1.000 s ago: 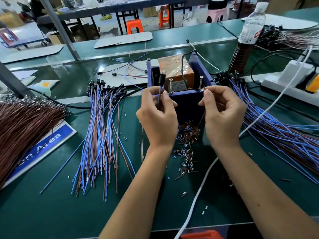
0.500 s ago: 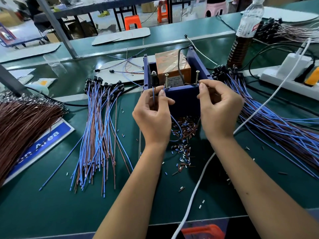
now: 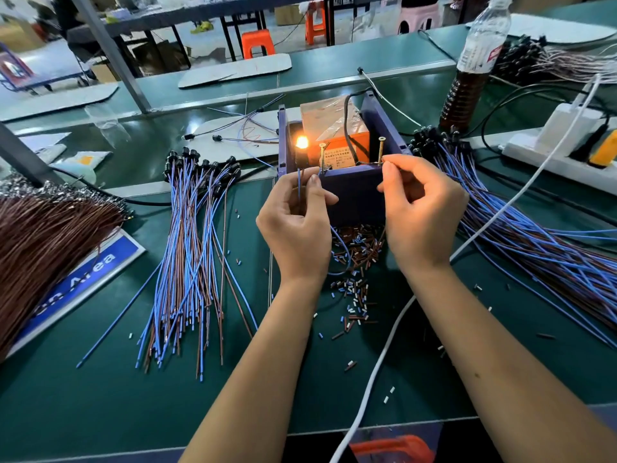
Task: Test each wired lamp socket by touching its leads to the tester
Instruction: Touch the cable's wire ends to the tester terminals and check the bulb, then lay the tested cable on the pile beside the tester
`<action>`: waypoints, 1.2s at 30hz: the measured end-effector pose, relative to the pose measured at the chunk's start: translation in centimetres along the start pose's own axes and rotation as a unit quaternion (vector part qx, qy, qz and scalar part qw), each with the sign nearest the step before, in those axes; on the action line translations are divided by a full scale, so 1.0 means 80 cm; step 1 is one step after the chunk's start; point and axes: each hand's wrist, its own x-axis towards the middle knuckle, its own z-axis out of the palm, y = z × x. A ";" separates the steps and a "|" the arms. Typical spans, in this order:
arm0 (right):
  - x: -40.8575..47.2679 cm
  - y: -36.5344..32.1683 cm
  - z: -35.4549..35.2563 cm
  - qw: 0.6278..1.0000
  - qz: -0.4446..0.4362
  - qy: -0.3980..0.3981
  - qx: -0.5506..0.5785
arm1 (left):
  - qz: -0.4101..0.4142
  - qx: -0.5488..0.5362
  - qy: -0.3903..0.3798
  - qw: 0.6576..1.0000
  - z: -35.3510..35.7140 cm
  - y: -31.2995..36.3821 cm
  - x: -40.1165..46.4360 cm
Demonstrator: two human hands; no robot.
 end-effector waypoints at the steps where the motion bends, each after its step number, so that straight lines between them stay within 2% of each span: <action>1: 0.000 0.000 0.000 1.000 0.000 -0.001 0.000 | -0.003 -0.001 0.001 1.000 0.000 0.000 0.000; 8: 0.000 0.000 -0.002 1.000 0.010 -0.006 0.000 | -0.005 0.006 0.008 1.000 0.000 0.005 0.000; 13: -0.001 -0.002 -0.007 0.999 0.035 -0.014 0.016 | -0.004 -0.006 0.076 0.997 -0.004 0.016 0.003; 16: 0.005 -0.001 -0.021 0.999 0.046 -0.009 0.022 | 0.005 -0.015 0.082 0.996 0.008 0.034 -0.003; 18: 0.012 -0.001 -0.036 0.998 0.055 -0.005 0.028 | 0.016 -0.022 0.049 0.998 0.026 0.048 -0.013; 21: 0.022 0.003 -0.070 0.995 0.094 0.003 0.040 | 0.004 -0.032 -0.072 0.997 0.071 0.068 -0.033; 25: 0.039 0.022 -0.135 0.991 0.127 0.025 -0.022 | -0.100 -0.019 -0.222 0.970 0.146 0.079 -0.068; 27: 0.047 0.032 -0.170 0.988 0.142 0.049 -0.048 | -0.190 -0.030 -0.284 0.940 0.180 0.081 -0.088; 28: 0.050 0.037 -0.188 0.985 0.149 0.064 -0.063 | -0.258 -0.053 -0.319 0.911 0.197 0.084 -0.098; 31: 0.055 0.047 -0.231 0.973 0.188 0.109 -0.080 | -0.478 -0.122 -0.412 0.766 0.241 0.096 -0.121; 33: 0.058 0.052 -0.250 0.966 0.204 0.129 -0.097 | -0.542 -0.146 -0.454 0.692 0.263 0.099 -0.127; 34: 0.059 0.053 -0.257 0.963 0.209 0.132 -0.108 | -0.561 -0.160 -0.458 0.671 0.273 0.098 -0.125; 36: 0.062 0.055 -0.268 0.958 0.213 0.125 -0.147 | -0.593 -0.190 -0.419 0.661 0.286 0.094 -0.115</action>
